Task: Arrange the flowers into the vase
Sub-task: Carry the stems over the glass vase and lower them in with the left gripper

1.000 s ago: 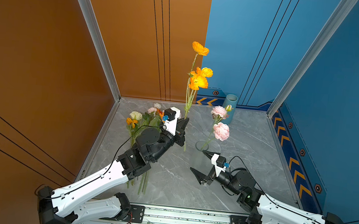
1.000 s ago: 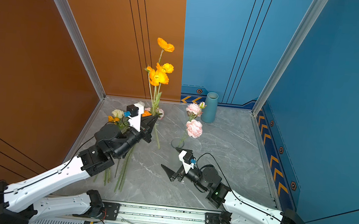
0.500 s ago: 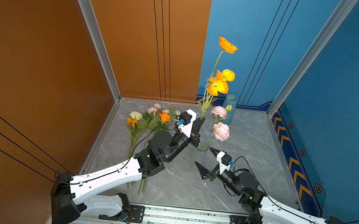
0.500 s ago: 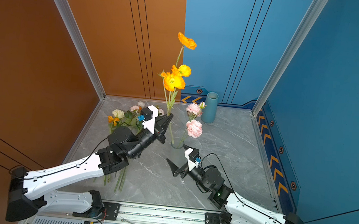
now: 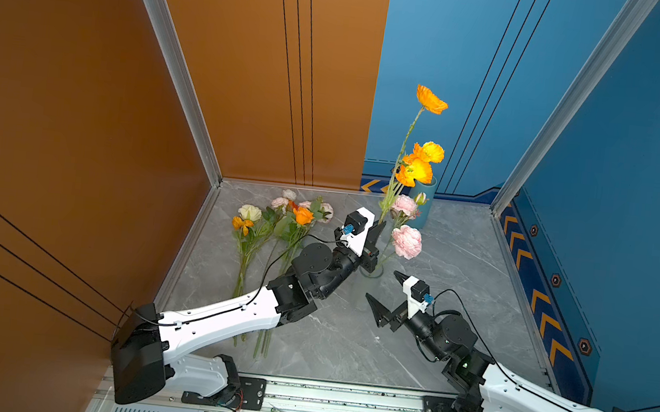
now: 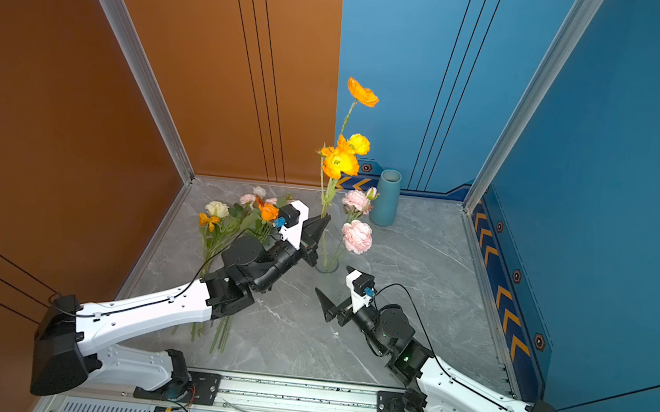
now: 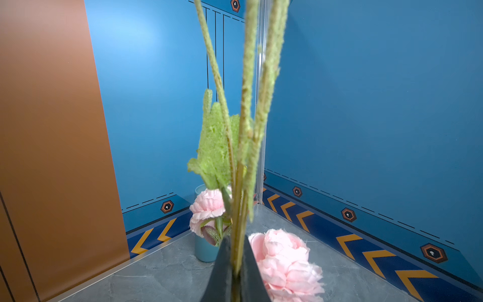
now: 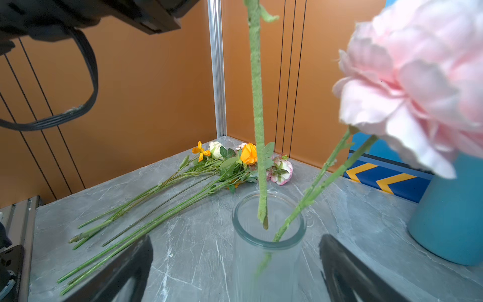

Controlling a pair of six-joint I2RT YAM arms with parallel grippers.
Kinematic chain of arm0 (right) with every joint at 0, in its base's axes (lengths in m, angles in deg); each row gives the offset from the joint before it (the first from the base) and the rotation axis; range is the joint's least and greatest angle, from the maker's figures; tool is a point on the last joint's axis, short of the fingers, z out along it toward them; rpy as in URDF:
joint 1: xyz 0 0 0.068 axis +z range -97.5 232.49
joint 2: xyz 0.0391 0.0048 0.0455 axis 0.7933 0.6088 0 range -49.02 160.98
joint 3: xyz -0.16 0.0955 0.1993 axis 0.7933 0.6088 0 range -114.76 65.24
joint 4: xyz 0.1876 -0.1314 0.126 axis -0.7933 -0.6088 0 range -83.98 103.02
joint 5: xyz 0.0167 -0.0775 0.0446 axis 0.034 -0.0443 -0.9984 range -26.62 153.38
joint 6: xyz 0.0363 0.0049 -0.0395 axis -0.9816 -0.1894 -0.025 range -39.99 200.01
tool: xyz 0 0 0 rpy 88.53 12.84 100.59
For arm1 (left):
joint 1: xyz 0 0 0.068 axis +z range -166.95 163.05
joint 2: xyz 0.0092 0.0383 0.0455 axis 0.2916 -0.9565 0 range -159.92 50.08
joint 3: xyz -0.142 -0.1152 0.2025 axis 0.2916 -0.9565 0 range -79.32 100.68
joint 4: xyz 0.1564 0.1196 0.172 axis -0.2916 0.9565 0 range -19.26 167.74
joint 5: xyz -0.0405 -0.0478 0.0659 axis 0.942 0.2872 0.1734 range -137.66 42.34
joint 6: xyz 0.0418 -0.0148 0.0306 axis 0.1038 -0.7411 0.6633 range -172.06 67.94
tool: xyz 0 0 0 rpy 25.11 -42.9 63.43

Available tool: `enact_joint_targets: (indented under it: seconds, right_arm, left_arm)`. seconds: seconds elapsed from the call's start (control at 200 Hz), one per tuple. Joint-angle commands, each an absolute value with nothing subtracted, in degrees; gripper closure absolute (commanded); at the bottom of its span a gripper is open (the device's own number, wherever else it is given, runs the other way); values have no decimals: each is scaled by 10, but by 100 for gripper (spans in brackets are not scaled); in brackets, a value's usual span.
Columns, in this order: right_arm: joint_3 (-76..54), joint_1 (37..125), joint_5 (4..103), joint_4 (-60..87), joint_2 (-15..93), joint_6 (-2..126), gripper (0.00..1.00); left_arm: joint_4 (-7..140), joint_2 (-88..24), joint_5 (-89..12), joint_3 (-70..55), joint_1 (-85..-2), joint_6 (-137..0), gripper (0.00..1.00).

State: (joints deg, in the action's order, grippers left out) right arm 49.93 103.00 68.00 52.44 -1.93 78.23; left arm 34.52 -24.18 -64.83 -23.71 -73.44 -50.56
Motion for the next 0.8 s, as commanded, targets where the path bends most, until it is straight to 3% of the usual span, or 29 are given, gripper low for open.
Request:
enact_joint_targets:
  seconds: [0.0,0.796]
  right_arm:
    - [506,1019,680,518,-24,765,0]
    - [505,998,654,532,3,756,0]
  left_arm:
    - [304,-256,-670,-264,-739,-513,100]
    - [249,-302,-702,-350,-755,-593,97]
